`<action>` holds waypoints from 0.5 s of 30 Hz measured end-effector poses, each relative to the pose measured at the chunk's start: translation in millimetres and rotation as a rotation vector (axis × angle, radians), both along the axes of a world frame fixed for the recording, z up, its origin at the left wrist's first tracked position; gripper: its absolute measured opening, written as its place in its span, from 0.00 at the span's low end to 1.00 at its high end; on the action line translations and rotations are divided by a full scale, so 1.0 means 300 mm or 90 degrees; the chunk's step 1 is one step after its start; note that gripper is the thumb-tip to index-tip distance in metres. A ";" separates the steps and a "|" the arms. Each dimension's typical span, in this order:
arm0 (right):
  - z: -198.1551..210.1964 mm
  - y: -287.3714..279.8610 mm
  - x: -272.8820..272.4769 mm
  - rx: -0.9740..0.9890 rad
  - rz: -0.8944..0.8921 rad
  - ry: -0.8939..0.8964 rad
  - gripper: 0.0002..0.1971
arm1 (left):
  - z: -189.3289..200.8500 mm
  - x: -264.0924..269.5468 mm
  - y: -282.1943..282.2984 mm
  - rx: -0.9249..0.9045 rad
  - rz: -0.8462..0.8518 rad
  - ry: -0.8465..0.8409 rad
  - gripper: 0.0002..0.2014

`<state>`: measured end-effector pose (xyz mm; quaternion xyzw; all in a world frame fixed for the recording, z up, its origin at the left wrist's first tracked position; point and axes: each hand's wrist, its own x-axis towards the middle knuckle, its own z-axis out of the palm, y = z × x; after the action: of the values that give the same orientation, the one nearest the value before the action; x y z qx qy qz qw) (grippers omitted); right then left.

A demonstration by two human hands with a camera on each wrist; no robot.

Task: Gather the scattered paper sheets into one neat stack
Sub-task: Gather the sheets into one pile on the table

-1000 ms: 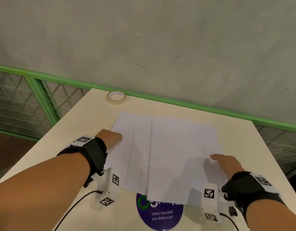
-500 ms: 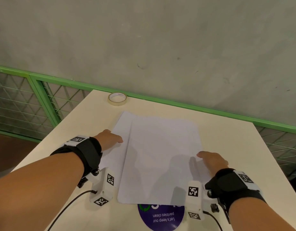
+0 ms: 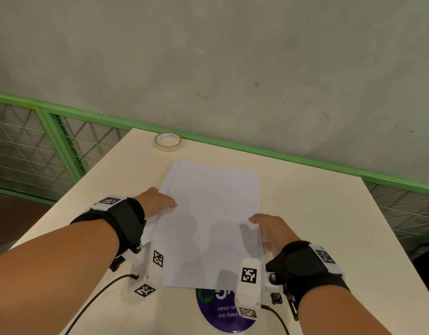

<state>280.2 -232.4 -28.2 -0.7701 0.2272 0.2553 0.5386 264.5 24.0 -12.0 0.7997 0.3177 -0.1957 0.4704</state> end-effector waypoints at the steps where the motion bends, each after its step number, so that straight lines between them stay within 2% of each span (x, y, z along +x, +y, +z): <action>1: 0.003 0.009 -0.002 -0.013 -0.006 -0.001 0.18 | -0.005 0.001 0.001 -0.009 0.003 0.002 0.39; 3: 0.003 0.018 -0.007 -0.010 -0.001 0.006 0.12 | -0.005 0.002 -0.001 -0.036 0.006 0.000 0.40; 6: -0.002 0.015 -0.018 0.066 -0.006 0.038 0.05 | -0.002 -0.008 -0.001 -0.111 0.010 0.008 0.41; 9: 0.004 0.013 -0.040 0.102 -0.010 0.042 0.05 | -0.050 -0.014 0.026 -0.131 -0.001 0.005 0.51; 10: 0.003 0.009 -0.042 0.100 -0.011 0.041 0.04 | -0.082 -0.014 0.040 -0.134 0.005 0.006 0.52; 11: 0.003 0.005 -0.046 0.100 -0.015 0.040 0.02 | -0.102 -0.020 0.046 -0.136 0.013 0.004 0.47; 13: 0.010 -0.005 -0.067 0.111 -0.025 0.045 0.03 | -0.093 -0.056 0.029 -0.148 0.028 -0.003 0.32; 15: 0.011 -0.019 -0.094 0.123 -0.042 0.052 0.05 | -0.063 -0.093 0.000 -0.162 0.025 0.011 0.29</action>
<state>252.0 -238.1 -25.0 -0.6956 0.2485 0.2894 0.6088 236.5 23.9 -30.7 0.7253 0.3102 -0.2322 0.5690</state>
